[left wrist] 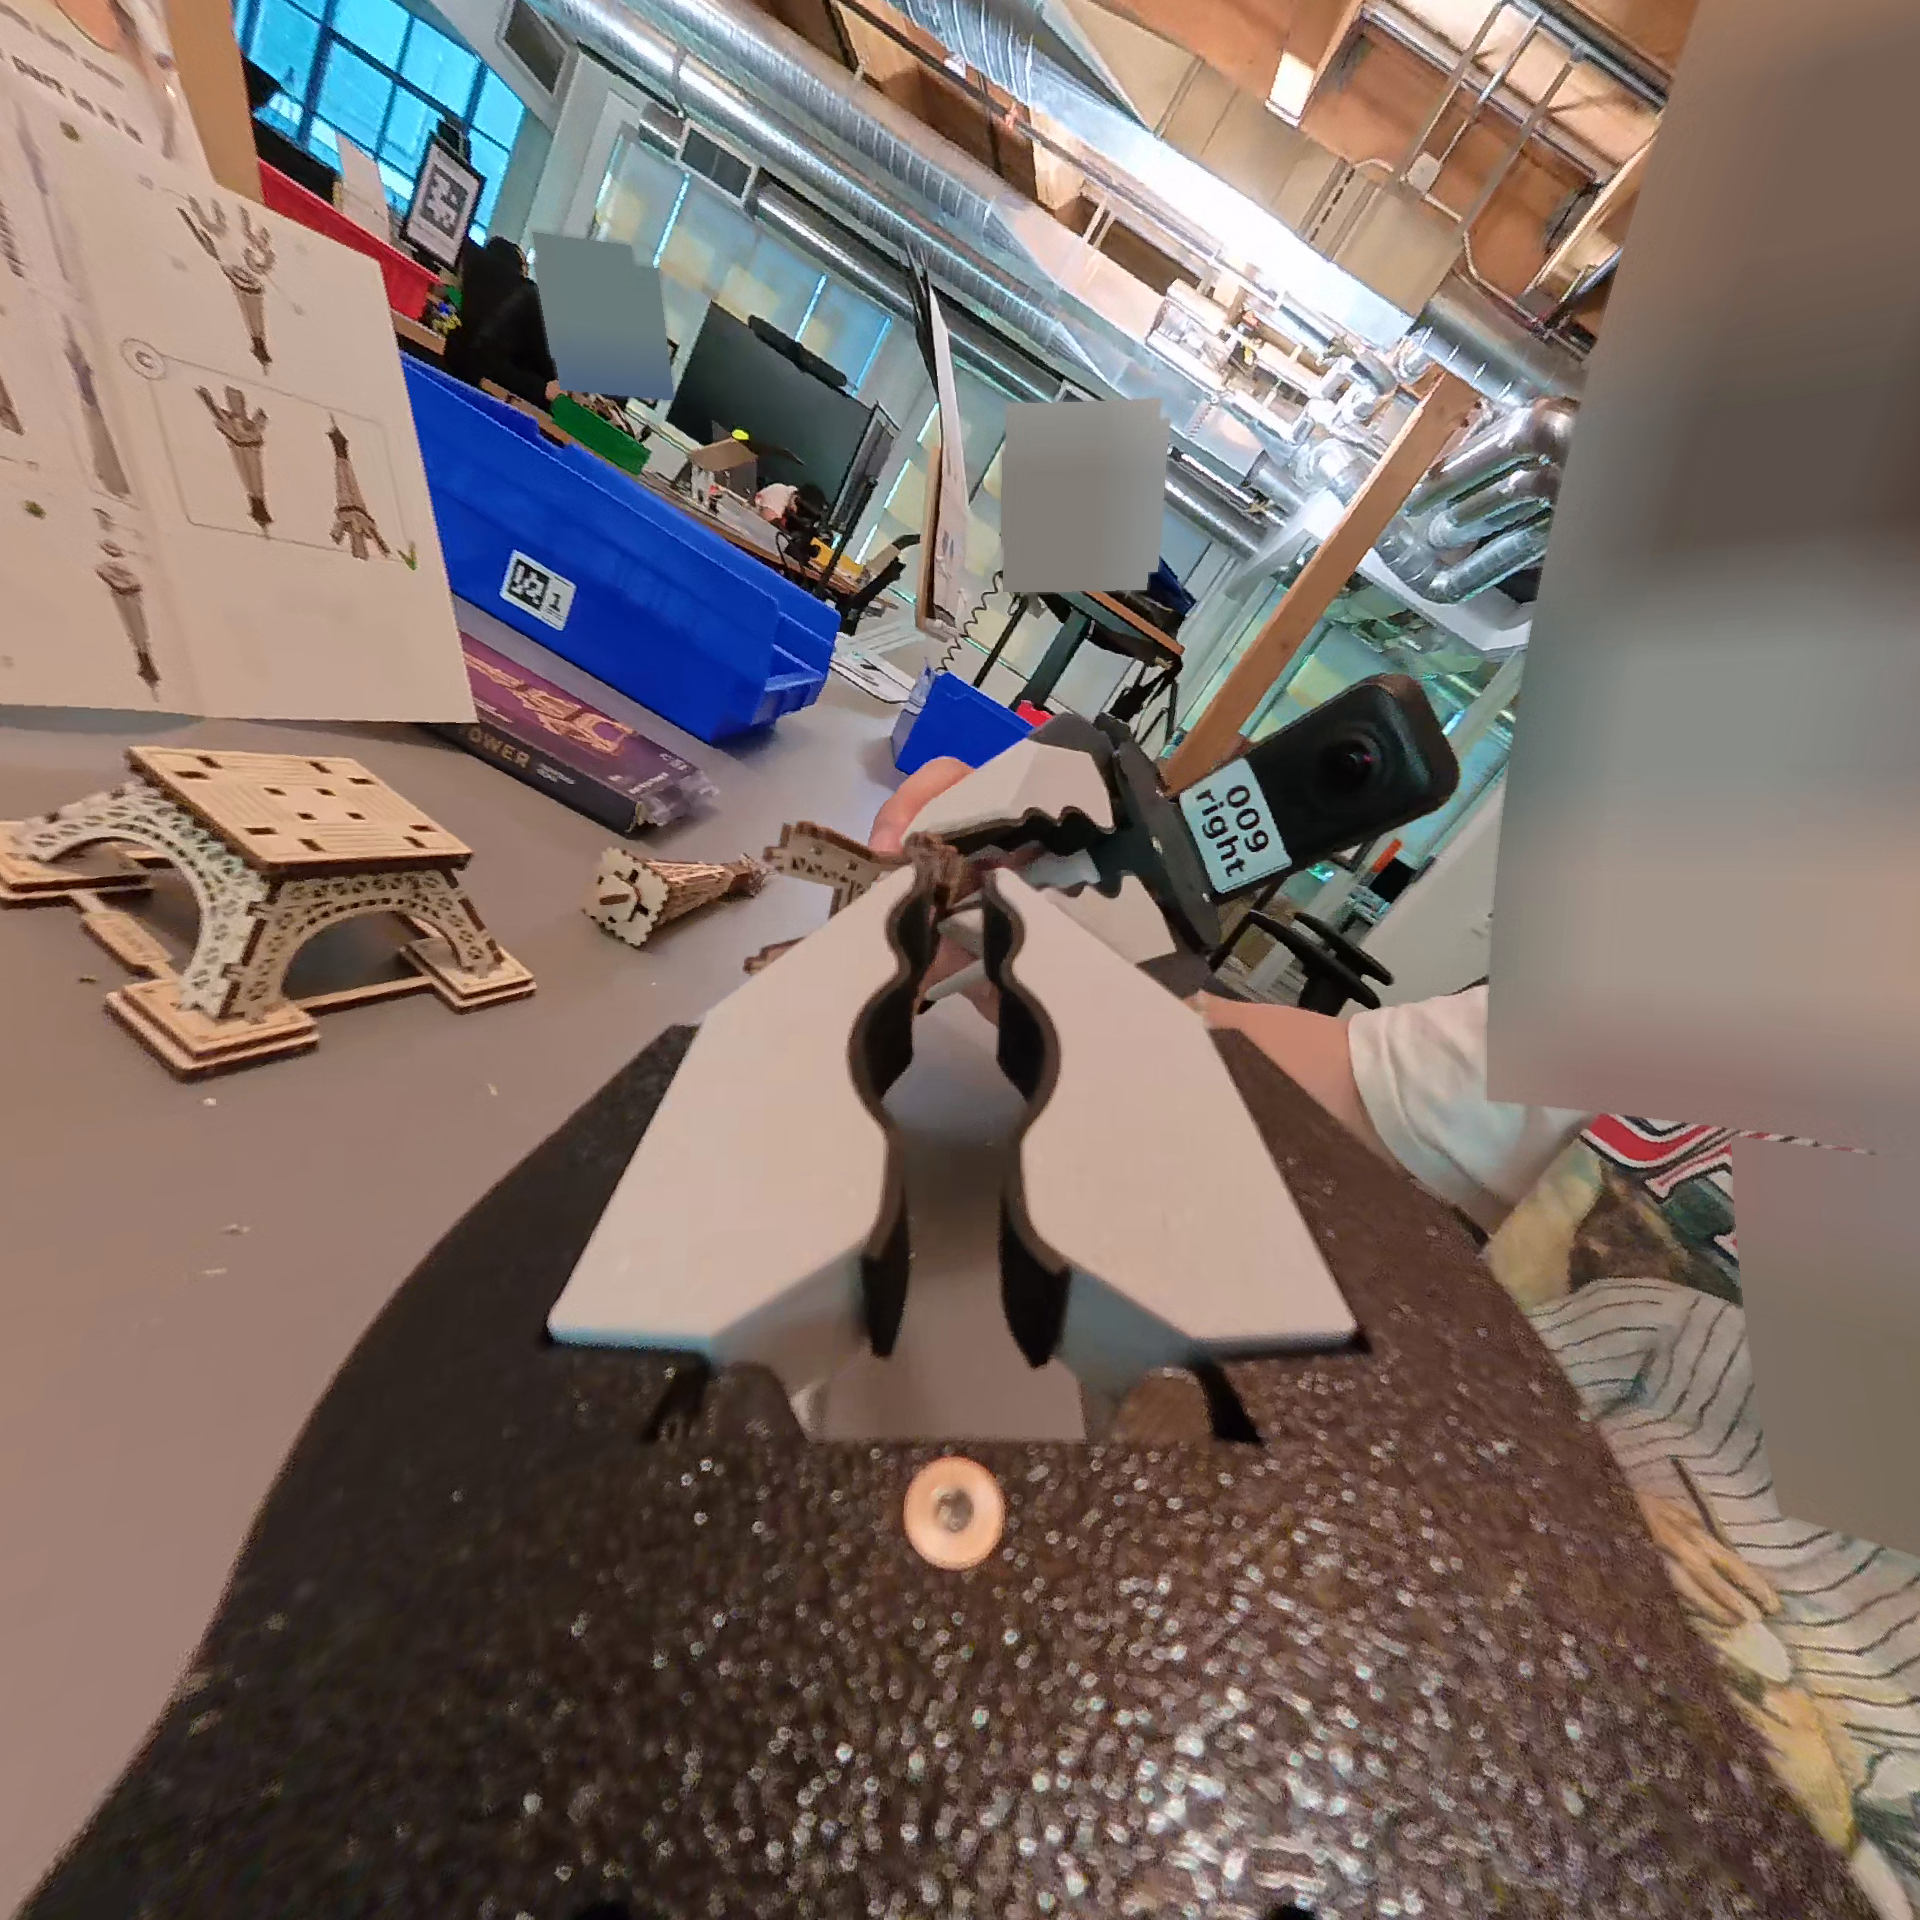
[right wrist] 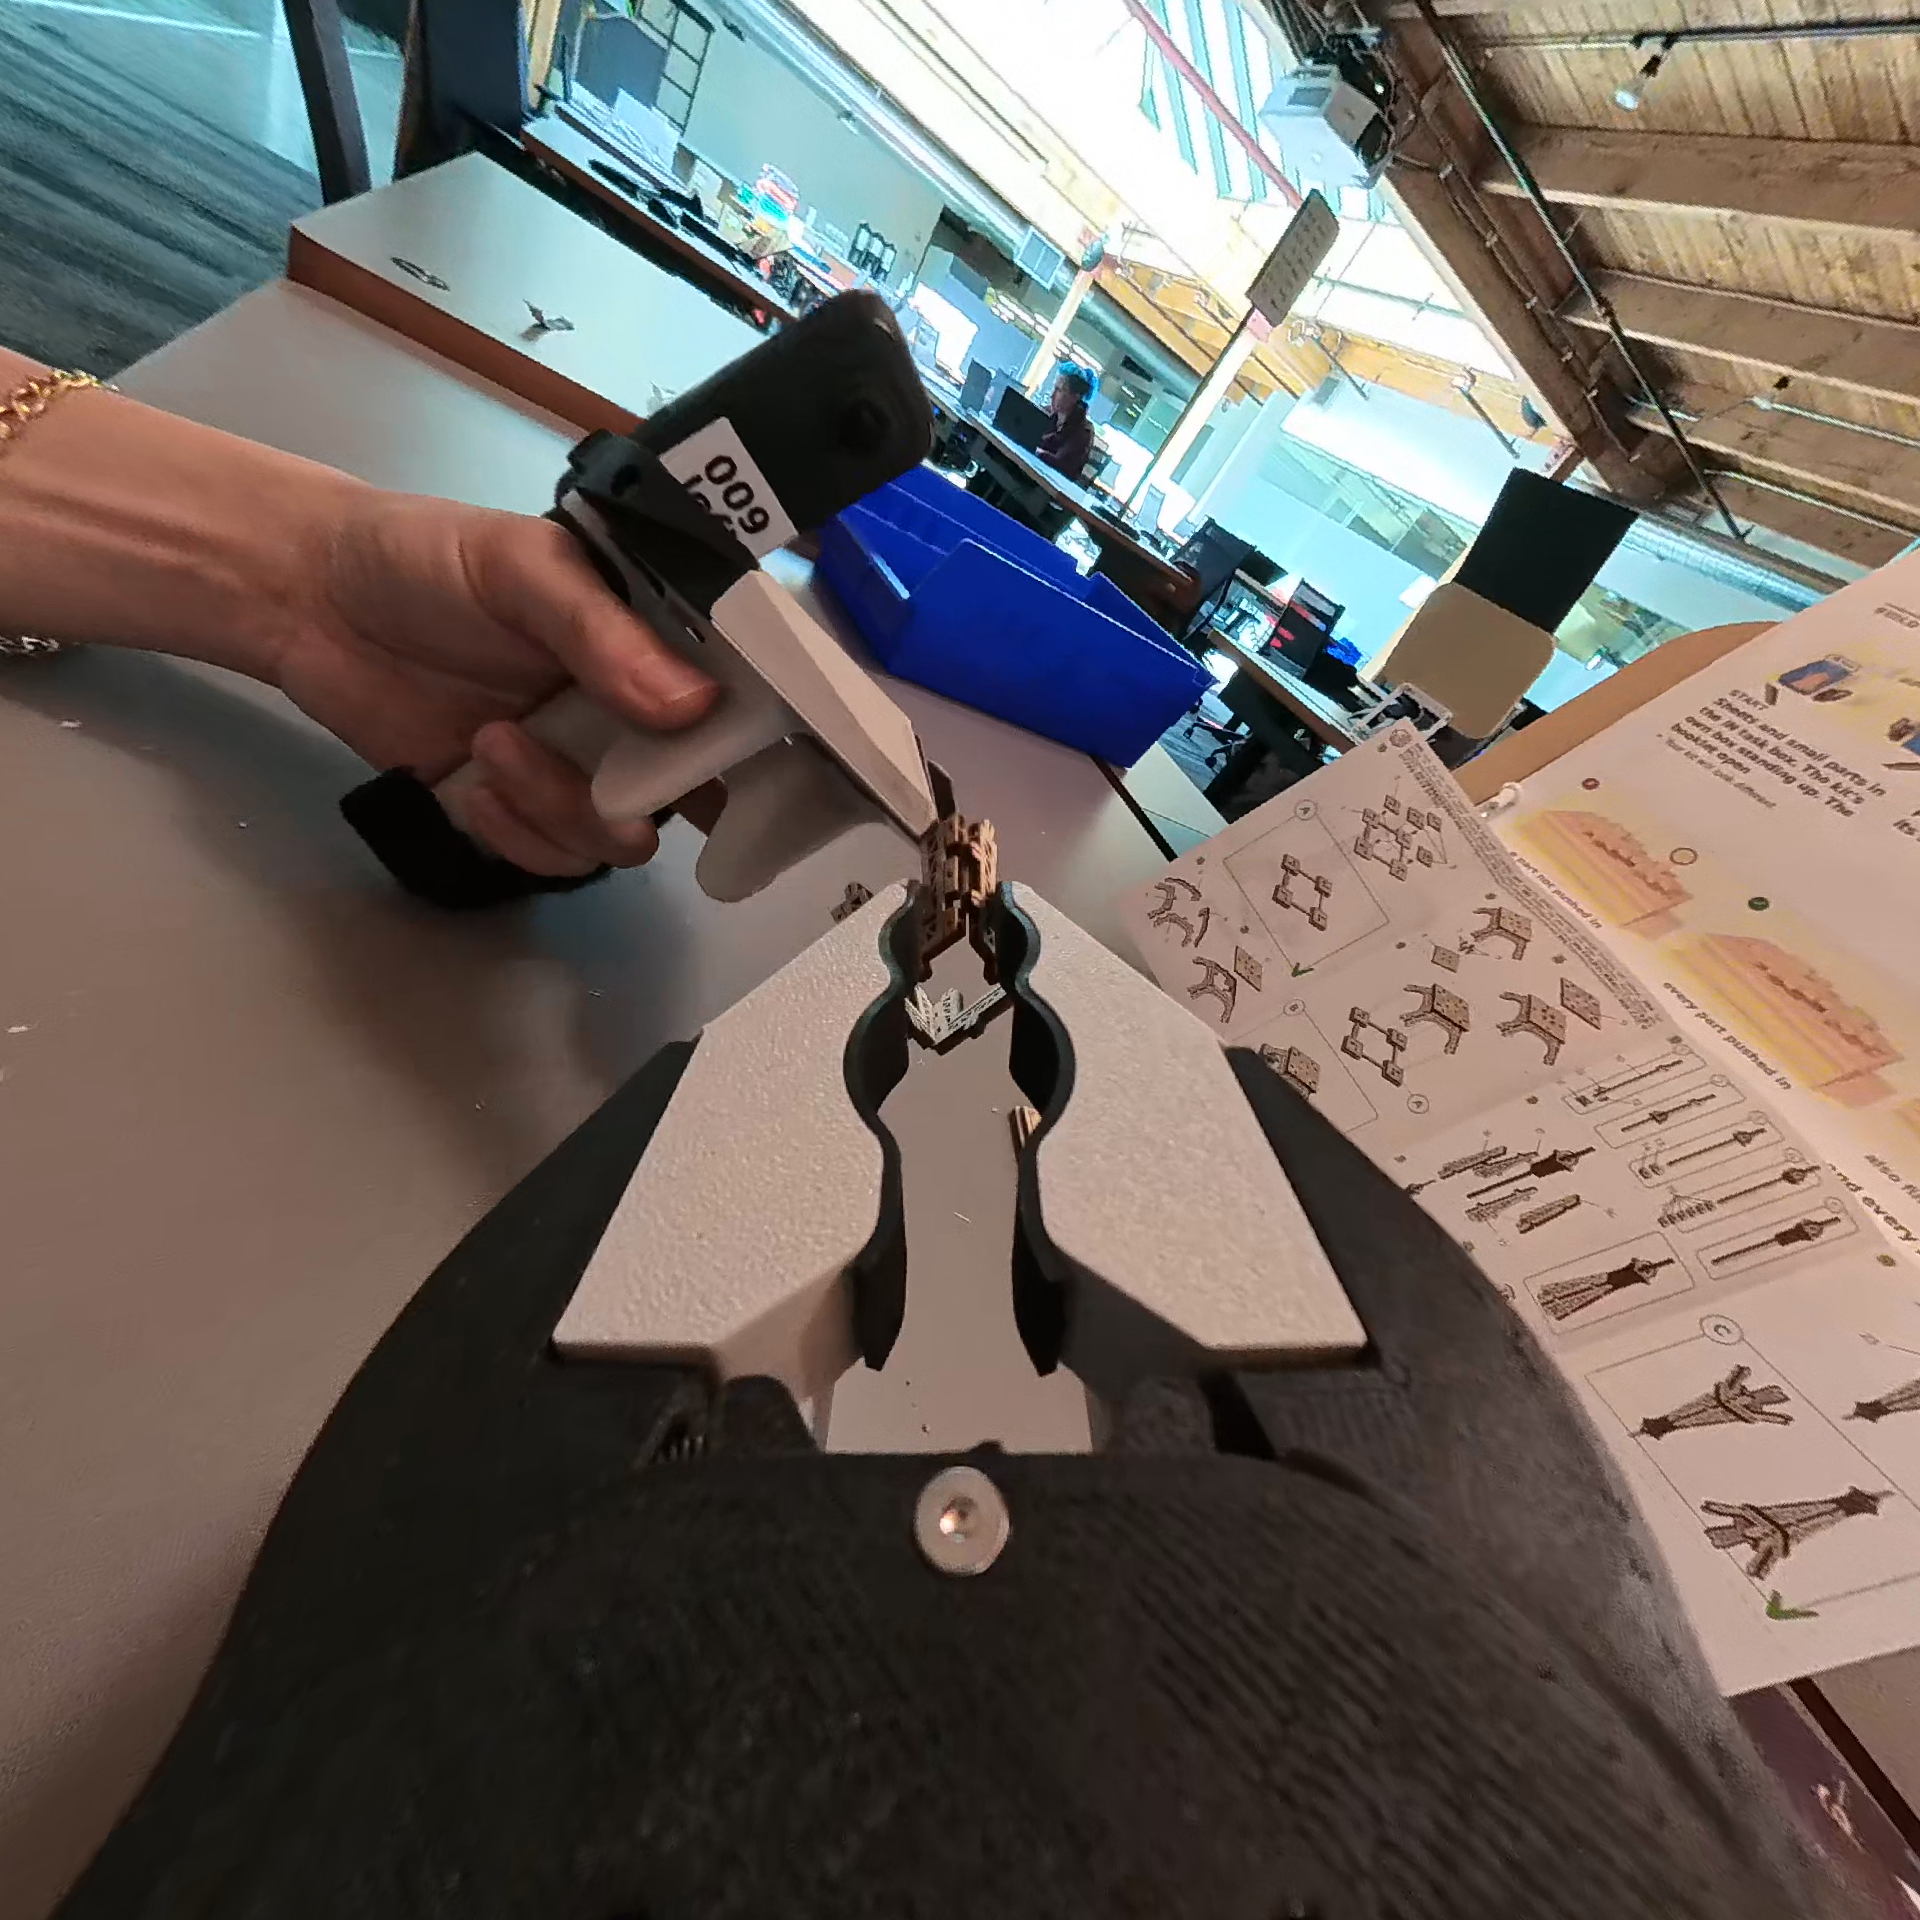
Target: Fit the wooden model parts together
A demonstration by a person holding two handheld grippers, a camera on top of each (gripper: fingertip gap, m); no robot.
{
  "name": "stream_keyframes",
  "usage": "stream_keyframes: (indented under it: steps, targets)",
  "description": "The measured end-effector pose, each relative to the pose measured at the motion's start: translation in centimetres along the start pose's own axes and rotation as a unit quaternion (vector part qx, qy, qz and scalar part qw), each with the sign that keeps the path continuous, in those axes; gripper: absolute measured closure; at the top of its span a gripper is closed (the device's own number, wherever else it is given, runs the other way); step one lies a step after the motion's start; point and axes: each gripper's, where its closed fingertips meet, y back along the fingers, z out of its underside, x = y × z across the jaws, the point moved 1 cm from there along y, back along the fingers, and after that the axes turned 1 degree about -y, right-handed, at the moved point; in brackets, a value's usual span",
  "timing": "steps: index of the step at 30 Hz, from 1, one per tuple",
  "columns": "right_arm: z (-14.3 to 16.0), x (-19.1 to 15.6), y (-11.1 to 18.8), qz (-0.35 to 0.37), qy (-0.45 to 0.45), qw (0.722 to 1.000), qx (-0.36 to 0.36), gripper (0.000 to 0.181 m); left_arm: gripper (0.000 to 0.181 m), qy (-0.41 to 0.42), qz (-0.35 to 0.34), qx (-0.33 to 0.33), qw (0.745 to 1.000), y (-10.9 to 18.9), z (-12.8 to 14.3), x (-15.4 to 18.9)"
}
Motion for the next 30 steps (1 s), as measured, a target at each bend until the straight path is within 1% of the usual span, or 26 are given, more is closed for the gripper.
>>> stream_keyframes:
  steps: [1, 2, 6, 10, 12, 14, 15, 17, 19, 20, 22, 23, 25, 26, 30]
  targets:
    - [-0.1, 0.1, 0.1, 0.003, -0.005, 1.0, 0.005, 0.171, 0.18, -0.005, -0.005, -0.002, 1.0, 0.2, -0.1, -0.1]
    - [-0.4, 0.3, 0.1, 0.007, -0.012, 1.0, 0.012, 0.171, 0.18, -0.013, -0.006, -0.004, 1.0, 0.2, -0.1, -0.1]
    - [-0.5, 0.1, 0.0, 0.0, -0.03, 0.999, 0.014, 0.171, 0.178, -0.038, -0.017, -0.019, 0.999, 0.1, 0.2, 0.0]
    - [-0.6, -0.1, -0.1, -0.002, -0.033, 0.999, 0.011, 0.171, 0.181, -0.05, -0.014, -0.019, 0.998, 0.0, 0.2, 0.2]
    - [-0.7, -0.3, -0.1, -0.015, -0.045, 0.999, 0.017, 0.171, 0.181, -0.067, -0.009, -0.026, 0.997, 0.1, 0.3, 0.5]
    - [-1.2, -0.5, 0.4, -0.05, -0.069, 0.995, 0.043, 0.171, 0.181, -0.065, 0.009, -0.034, 0.997, 0.1, 0.4, 1.0]
    - [-1.4, -0.3, 0.8, -0.065, -0.098, 0.991, 0.061, 0.173, 0.181, -0.054, 0.018, -0.04, 0.998, 0.2, 0.6, 1.1]
    - [-1.8, 0.2, 1.7, -0.114, -0.176, 0.974, 0.083, 0.181, 0.181, -0.034, 0.037, -0.057, 0.997, 0.2, 1.1, 1.3]
    - [-1.6, 0.3, 2.1, -0.155, -0.242, 0.954, 0.079, 0.18, 0.181, -0.021, 0.061, -0.076, 0.995, 0.2, 1.7, 1.9]
    - [-1.6, 0.1, 2.2, -0.172, -0.258, 0.948, 0.078, 0.178, 0.181, -0.017, 0.068, -0.088, 0.994, 0.2, 2.0, 2.0]
    - [-1.3, -0.2, 1.9, -0.179, -0.269, 0.944, 0.066, 0.173, 0.181, -0.008, 0.083, -0.108, 0.991, 0.2, 2.5, 2.4]
    - [-1.1, -0.8, 1.8, -0.194, -0.271, 0.941, 0.053, 0.173, 0.181, -0.003, 0.09, -0.118, 0.989, 0.2, 2.8, 2.5]
    - [-0.5, -2.0, 1.5, -0.217, -0.278, 0.936, 0.023, 0.175, 0.181, 0.003, 0.101, -0.136, 0.986, 0.3, 3.3, 2.8]
    - [-0.5, -2.4, 1.5, -0.228, -0.284, 0.931, 0.022, 0.18, 0.181, 0.003, 0.106, -0.144, 0.984, 0.3, 3.5, 3.0]
    - [-0.7, -3.1, 1.8, -0.268, -0.323, 0.907, 0.023, 0.181, 0.181, -0.002, 0.12, -0.156, 0.98, 0.4, 3.8, 3.4]
